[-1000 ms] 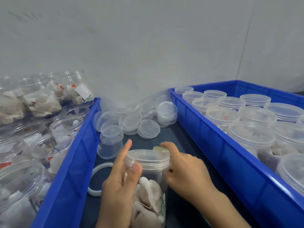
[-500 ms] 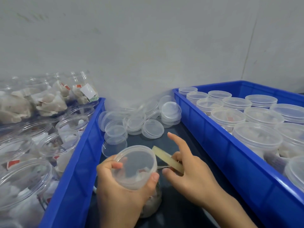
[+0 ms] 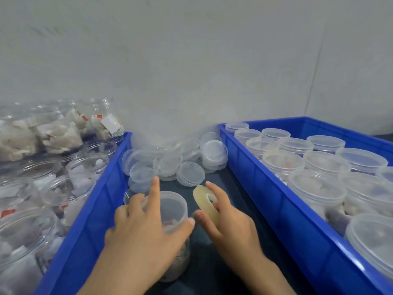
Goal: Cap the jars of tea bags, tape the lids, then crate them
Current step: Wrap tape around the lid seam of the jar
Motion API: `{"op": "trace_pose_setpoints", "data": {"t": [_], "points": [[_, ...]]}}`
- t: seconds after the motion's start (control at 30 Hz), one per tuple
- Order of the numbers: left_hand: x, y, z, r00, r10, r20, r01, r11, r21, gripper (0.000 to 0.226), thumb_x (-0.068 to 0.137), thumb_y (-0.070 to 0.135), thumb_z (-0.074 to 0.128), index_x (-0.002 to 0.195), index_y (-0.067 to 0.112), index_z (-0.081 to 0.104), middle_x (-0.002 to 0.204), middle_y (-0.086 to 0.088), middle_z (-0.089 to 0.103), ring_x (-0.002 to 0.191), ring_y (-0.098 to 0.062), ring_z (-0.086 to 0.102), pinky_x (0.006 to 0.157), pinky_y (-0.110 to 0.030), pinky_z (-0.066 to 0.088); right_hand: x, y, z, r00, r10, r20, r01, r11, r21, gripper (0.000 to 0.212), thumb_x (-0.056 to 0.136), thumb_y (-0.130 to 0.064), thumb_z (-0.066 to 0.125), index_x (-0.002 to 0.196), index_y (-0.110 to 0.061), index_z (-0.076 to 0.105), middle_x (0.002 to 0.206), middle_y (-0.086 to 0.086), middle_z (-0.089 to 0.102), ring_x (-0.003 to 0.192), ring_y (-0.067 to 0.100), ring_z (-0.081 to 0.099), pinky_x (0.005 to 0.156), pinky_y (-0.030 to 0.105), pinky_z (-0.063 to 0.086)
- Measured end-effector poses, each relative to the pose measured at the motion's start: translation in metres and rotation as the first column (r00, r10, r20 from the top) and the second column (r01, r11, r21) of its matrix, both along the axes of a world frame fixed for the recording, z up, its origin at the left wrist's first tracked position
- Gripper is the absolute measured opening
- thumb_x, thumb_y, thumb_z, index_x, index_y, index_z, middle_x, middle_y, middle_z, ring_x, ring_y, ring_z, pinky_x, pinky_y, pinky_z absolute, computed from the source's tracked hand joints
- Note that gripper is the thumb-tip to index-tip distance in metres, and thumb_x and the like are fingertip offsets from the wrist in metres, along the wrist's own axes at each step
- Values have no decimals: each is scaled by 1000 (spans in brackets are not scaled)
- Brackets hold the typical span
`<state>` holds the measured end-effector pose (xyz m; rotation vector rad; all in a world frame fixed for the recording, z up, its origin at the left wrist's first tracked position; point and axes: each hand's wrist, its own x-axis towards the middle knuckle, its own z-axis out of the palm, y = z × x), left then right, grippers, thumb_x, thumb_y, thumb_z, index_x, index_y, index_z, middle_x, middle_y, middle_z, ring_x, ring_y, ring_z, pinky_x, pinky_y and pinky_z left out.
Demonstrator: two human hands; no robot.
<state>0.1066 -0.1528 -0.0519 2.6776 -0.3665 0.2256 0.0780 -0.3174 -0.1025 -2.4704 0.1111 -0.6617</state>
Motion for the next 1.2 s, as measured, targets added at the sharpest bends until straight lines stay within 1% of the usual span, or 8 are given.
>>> {"op": "trace_pose_setpoints", "data": {"t": [0.1, 0.27, 0.57, 0.77, 0.93, 1.0, 1.1, 1.2], "points": [[3, -20, 8, 999, 40, 5, -40, 986, 163, 115, 51, 96, 10, 140, 33, -28, 155, 3, 9, 141, -24, 6, 108, -47, 26, 3, 0, -2, 998, -49, 33, 47, 998, 46, 68, 85, -63, 42, 144, -40, 19, 130, -11, 55, 116, 7, 52, 81, 20, 35], [8, -25, 3, 996, -40, 79, 19, 969, 246, 93, 61, 88, 12, 142, 42, 17, 143, 8, 28, 129, -20, 27, 95, -38, 38, 6, -8, -1, 997, -60, 43, 59, 998, 26, 83, 73, -75, 29, 146, -37, 19, 125, -14, 55, 112, 6, 52, 73, 17, 29], [13, -23, 12, 961, -269, 59, 246, 935, 255, 39, 80, 65, 34, 111, 42, 37, 112, 18, 38, 113, -10, 34, 92, -35, 35, -1, 0, 2, 996, -39, 84, 38, 999, 15, 96, 57, -85, 29, 137, -33, 41, 102, -11, 68, 94, 14, 63, 71, 23, 40], [15, -13, 13, 911, -410, 56, 389, 895, 218, 39, 63, 67, 42, 95, 45, 38, 103, 26, 38, 101, 3, 33, 74, -24, 30, 2, -8, 6, 998, 47, -49, -36, 977, 211, 83, 51, -75, 63, 125, -40, 49, 73, -17, 55, 77, 0, 54, 68, 17, 39], [15, -8, 17, 889, -459, -2, 454, 879, 143, 43, 53, 63, 49, 93, 49, 45, 107, 30, 42, 104, 12, 30, 73, -17, 29, 6, -11, 7, 970, 184, -157, -143, 960, 243, 83, 42, -83, 54, 118, -49, 50, 71, -18, 56, 72, -9, 50, 64, 13, 36], [14, -9, 17, 892, -451, -10, 450, 886, 110, 42, 51, 62, 50, 90, 49, 46, 106, 32, 43, 104, 15, 30, 73, -17, 28, 7, -13, 7, 939, 285, -193, -227, 935, 272, 78, 46, -80, 49, 118, -52, 47, 66, -24, 55, 68, -9, 50, 65, 16, 36], [14, -9, 17, 890, -456, -3, 454, 886, 97, 39, 55, 60, 59, 90, 47, 48, 107, 31, 44, 102, 11, 34, 75, -20, 31, 3, -21, 6, 873, 454, -179, -354, 842, 408, 70, 61, -58, 73, 124, -51, 45, 57, -19, 53, 54, -4, 44, 56, 13, 33], [15, -9, 15, 886, -464, 21, 458, 881, 116, 33, 65, 53, 66, 91, 48, 47, 107, 31, 43, 101, 11, 32, 74, -19, 31, -1, -25, 4, 905, 378, -197, -278, 874, 399, 65, 64, -35, 79, 120, -51, 51, 53, -10, 49, 50, 1, 41, 54, 21, 34]]}}
